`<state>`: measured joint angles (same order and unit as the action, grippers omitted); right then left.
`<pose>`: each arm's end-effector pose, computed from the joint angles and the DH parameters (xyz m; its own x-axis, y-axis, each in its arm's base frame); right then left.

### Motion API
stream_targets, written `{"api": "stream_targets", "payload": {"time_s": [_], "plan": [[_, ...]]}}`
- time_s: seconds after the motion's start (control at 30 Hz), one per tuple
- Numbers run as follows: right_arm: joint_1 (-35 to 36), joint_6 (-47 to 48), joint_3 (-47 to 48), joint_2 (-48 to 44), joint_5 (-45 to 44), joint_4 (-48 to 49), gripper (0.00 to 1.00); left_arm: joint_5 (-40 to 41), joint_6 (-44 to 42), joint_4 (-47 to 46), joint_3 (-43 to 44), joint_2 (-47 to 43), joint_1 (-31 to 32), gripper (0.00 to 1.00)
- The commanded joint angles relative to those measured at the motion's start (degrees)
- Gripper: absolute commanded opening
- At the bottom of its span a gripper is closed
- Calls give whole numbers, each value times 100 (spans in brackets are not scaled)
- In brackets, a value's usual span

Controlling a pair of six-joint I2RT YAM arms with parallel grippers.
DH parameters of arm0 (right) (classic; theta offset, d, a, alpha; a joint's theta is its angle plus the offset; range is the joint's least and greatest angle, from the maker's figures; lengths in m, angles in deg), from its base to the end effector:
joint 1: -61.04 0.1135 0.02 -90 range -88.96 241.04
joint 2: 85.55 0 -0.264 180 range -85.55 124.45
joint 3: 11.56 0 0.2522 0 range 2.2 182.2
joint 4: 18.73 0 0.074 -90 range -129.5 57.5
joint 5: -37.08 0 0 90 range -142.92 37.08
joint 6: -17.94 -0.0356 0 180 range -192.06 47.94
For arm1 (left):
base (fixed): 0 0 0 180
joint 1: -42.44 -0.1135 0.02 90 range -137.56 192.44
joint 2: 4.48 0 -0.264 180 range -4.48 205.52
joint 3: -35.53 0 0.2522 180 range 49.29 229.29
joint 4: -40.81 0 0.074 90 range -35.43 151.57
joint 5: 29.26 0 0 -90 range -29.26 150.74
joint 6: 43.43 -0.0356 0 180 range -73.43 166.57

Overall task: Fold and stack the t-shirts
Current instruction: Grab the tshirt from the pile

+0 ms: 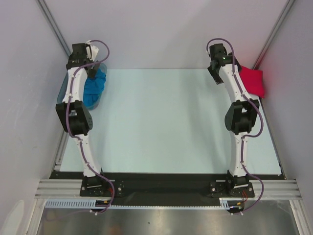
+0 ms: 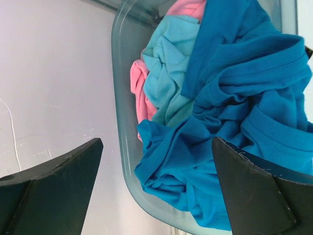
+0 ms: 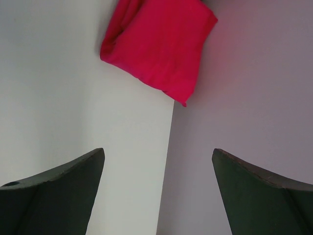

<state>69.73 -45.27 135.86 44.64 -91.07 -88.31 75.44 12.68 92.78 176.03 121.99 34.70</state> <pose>0.4912 0.0528 0.3091 -0.8132 -0.4829 -0.3248 -0.1259 0.6909 -0.7119 0.5013 0.0772 0.3203 -0.6889 0.4507 -0.5677 0.0670 0.8194 0.5693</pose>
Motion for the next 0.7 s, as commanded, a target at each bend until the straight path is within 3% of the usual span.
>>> {"api": "stream_targets", "payload": {"time_s": [0.0, 0.17, 0.4, 0.5, 0.6, 0.67], "plan": [[-218, -86, 229, 50, 175, 19, 100, -292, 102, -148, 18, -202, -42, 100], [-236, -42, 186, 42, 948, -334, 100, -326, -90, -148, -26, -35, -69, 100], [-34, 116, -156, -72, 1099, -589, 100, -407, -505, -508, -229, 237, -253, 99], [36, 239, -367, -239, 1205, -554, 100, -407, -531, -587, -237, 369, -332, 93], [80, 248, -403, -257, 1126, -545, 100, -310, -522, -727, -246, 474, -368, 81], [107, 231, -420, -266, 1065, -527, 100, -275, -513, -772, -220, 544, -376, 48]]}}
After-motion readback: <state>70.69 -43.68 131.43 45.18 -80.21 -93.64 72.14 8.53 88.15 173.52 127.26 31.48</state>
